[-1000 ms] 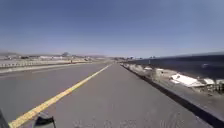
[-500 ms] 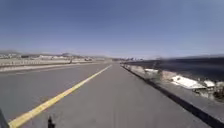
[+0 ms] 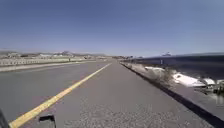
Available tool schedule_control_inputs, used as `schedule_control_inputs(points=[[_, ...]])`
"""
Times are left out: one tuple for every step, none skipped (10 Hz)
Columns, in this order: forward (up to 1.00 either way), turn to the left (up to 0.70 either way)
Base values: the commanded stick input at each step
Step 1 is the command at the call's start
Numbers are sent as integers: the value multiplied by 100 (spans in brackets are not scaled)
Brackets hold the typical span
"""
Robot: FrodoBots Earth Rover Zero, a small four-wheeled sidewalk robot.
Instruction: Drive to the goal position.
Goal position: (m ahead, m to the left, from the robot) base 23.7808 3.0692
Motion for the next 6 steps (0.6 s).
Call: schedule_control_inputs(points=[[85, 0], [85, 0], [85, 0], [85, 0], [85, 0], [85, 0]])
